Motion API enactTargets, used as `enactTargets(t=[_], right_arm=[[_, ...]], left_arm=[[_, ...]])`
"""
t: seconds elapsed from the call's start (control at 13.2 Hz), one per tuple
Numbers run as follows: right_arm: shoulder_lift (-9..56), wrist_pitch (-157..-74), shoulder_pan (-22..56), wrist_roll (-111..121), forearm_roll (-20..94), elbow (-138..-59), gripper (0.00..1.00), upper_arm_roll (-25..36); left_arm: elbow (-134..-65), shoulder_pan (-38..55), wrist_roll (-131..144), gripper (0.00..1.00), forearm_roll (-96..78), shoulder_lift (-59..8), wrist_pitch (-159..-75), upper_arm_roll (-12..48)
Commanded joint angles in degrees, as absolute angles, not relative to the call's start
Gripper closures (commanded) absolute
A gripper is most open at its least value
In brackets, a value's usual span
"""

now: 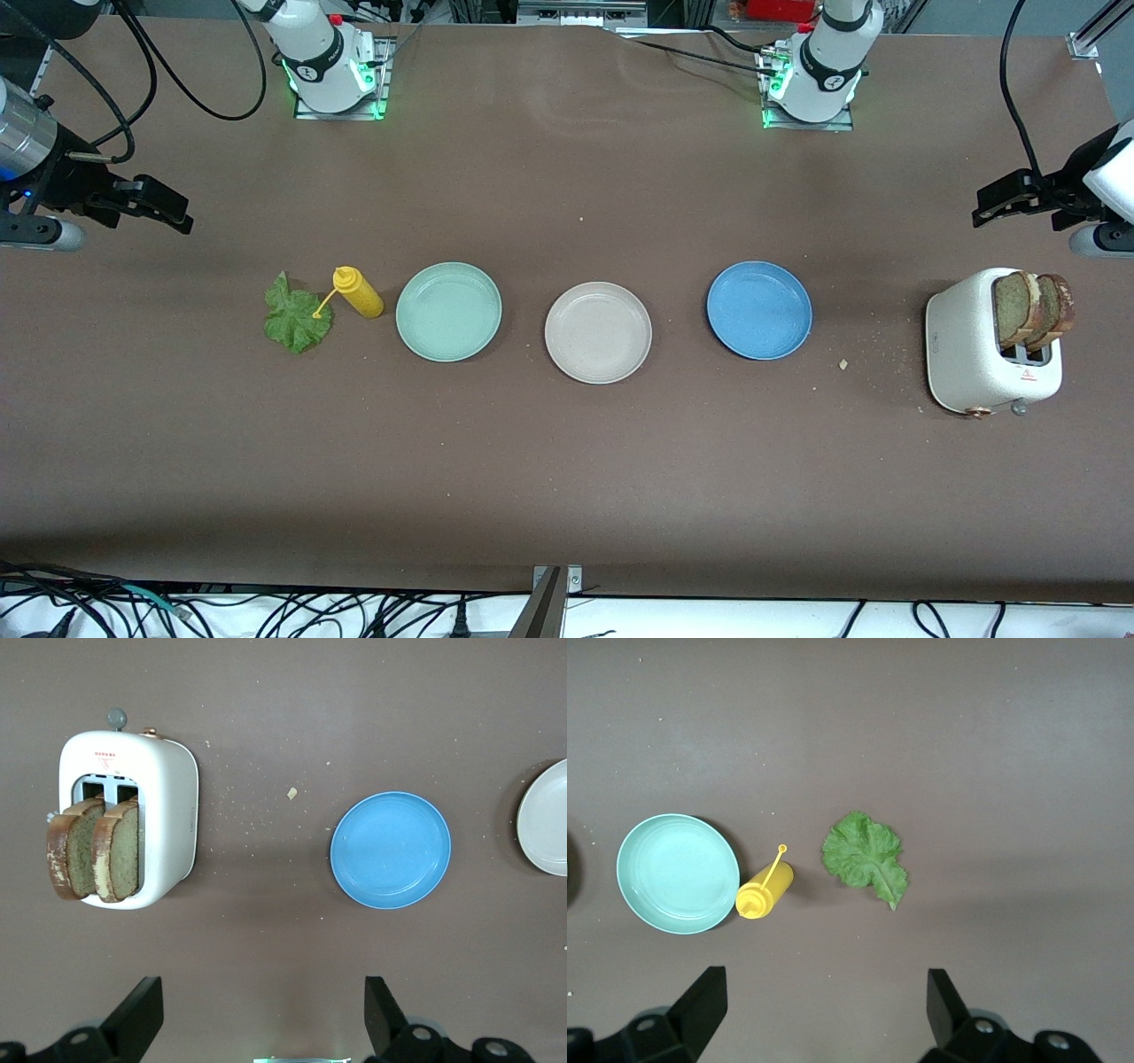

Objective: Make sandwich in beige plate with both arms

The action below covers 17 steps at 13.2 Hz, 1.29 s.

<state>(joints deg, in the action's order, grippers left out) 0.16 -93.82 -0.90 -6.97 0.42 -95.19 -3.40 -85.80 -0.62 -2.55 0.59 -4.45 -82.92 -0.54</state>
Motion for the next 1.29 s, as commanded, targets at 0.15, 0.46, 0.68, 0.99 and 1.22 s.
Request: enactTargets(t=[0.15,0.46,0.68,0.99,1.22], right_arm=[[0.4,-93.1,-1.9,-7.6,0.6,-94.0,0.00,-4.4],[0.5,-93.1,-1.9,-7.6,0.5,-94.0,0.00,-4.4],[0.4,-93.0,-1.9,-7.6,0.5,-94.0,0.00,-4.4],[0.5,-93.0,-1.9,-7.6,0.5,-94.0,0.00,-4.4],[0.5,-93.0,-1.8,-7.6,0.6,-94.0,0.00,-4.4]], left_arm=[[-84.8,-0.2,-3.5,0.00,1.1,-5.1,-82.9,-0.7],[-84.8,-0.3,-3.5,0.00,1.1,-5.2,-83.2,-0.7],[-85.1,-0.4,-3.9,0.00,2.4,-5.2,-83.8,-0.7],[-85.1,-0.7,-5.0,0.00,4.3,-5.8,-83.8,-0.6],[-85.1,-0.5,-5.0,0.00,3.8,-5.8,-83.8,-0.6]])
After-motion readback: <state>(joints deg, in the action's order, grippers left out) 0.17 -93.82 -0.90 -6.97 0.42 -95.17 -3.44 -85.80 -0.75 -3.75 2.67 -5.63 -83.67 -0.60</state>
